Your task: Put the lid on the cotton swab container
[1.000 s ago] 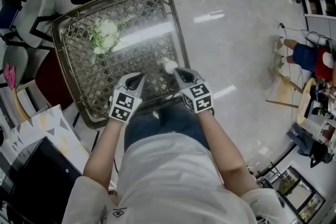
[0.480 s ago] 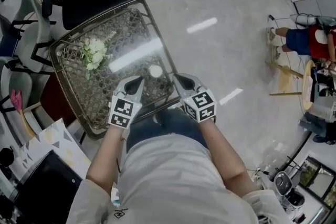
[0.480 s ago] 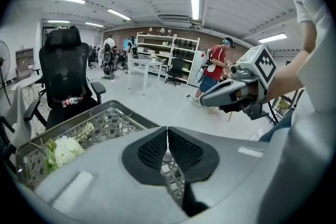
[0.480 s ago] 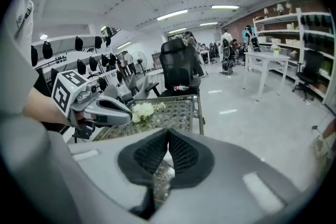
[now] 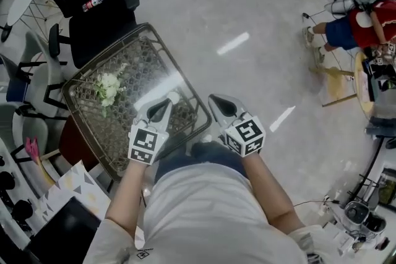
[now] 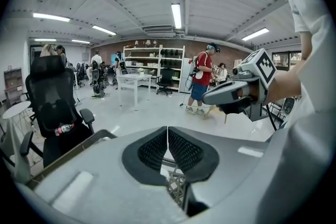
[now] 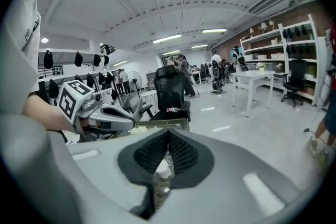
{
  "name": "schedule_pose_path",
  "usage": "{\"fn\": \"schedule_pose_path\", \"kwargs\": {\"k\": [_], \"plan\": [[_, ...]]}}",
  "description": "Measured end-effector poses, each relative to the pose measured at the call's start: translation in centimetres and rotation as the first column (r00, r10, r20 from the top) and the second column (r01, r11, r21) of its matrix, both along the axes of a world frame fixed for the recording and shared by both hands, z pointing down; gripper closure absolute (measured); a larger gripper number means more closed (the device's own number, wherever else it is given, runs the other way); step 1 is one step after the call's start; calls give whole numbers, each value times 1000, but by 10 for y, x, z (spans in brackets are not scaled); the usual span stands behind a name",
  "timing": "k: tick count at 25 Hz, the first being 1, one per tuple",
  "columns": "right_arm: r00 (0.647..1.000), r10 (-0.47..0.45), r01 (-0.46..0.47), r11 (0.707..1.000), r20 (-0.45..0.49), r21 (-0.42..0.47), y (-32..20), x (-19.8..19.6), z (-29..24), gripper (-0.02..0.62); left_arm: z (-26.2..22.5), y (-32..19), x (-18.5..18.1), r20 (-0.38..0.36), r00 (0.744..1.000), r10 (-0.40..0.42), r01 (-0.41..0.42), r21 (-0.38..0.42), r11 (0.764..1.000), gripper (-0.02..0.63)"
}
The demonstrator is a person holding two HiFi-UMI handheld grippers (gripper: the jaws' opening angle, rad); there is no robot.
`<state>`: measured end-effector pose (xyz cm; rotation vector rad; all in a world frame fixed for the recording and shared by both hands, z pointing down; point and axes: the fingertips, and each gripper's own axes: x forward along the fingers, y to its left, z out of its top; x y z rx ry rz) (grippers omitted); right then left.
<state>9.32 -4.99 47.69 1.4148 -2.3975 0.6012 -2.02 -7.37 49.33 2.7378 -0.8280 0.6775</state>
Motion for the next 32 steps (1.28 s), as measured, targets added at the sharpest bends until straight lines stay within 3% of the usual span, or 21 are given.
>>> {"fn": "schedule_pose_path", "kwargs": {"k": [13,23,32], "plan": [[992,125,-126,972,17,199,35,73,-102,592,-117,8,69,-166,982,87,-62,152,986,597],[979,204,-200,925,24,324,60,122,-162,592,-170,17,118,-224,961,160,-106,237,966,597],[975,219,-214,907,29,361,70,148,-179,592,-198,22,142,-268,947,178,-104,269,957,597]]}}
